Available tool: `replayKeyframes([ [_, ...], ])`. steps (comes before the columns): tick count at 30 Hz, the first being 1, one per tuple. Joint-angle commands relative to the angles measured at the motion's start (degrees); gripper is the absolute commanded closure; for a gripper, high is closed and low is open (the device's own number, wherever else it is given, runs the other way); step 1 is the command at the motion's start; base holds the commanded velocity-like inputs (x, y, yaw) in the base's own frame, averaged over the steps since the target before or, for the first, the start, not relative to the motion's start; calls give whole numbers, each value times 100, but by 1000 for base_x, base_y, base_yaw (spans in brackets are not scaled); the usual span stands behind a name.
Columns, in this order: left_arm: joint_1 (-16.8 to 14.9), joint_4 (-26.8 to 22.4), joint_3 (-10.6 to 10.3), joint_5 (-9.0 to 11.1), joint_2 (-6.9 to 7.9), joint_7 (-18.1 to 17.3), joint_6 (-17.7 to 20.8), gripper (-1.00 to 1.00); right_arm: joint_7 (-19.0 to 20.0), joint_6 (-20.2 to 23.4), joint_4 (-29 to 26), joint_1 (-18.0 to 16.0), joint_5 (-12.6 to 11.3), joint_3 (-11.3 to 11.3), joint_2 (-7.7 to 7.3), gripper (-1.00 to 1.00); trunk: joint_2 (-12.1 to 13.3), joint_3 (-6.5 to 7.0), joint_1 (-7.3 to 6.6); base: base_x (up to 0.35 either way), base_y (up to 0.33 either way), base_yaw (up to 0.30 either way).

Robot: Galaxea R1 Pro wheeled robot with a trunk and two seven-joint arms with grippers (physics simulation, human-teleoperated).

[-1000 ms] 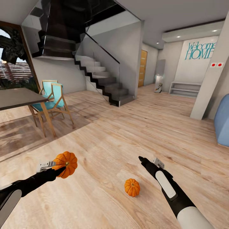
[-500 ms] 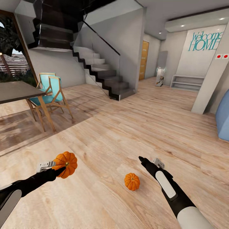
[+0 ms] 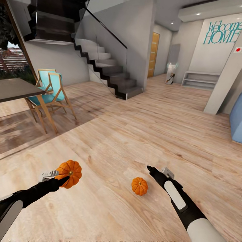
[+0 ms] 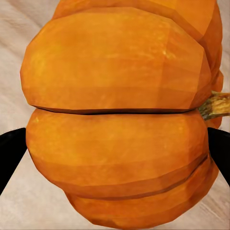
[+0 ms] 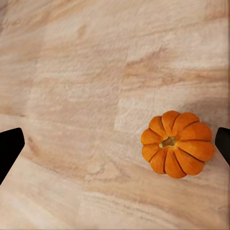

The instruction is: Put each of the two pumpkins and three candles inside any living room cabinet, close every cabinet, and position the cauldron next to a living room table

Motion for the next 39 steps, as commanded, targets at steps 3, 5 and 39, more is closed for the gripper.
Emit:
replayKeyframes([
  [3, -4, -10, 10, 29, -1, -20, 40, 100, -78, 10, -2, -3, -45, 19, -4, -100, -7, -72, 6, 0, 0, 0],
  [5, -4, -12, 10, 29, -1, -21, 40, 100, -122, 11, -1, -3, -45, 19, -1, -100, -10, -117, 11, 0, 0, 0],
  [39, -4, -22, -34, 41, -9, -30, 33, 100, 722, -1569, 2952, -44, 250, 90, 1, -100, -55, -870, 99, 0, 0, 0],
])
